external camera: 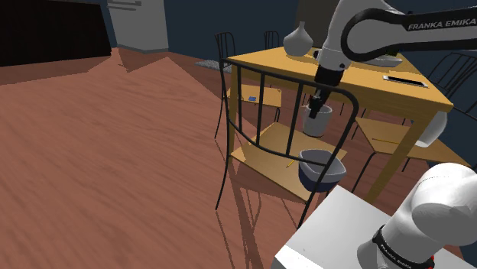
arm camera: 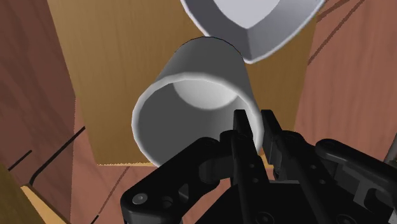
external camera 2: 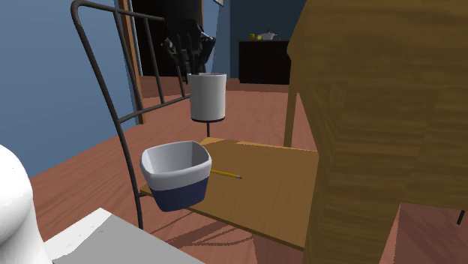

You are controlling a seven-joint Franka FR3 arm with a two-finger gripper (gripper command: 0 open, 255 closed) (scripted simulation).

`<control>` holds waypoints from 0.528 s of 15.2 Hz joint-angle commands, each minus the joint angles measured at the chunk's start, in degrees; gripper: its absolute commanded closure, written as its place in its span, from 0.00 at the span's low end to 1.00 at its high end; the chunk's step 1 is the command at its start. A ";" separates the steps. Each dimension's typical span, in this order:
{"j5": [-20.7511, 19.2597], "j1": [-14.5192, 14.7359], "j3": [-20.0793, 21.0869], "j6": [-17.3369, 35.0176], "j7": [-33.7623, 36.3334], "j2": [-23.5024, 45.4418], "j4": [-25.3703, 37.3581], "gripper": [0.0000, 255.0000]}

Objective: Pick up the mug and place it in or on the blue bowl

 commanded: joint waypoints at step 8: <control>2.16 1.76 3.24 -5.38 3.46 -14.61 -9.39 1.00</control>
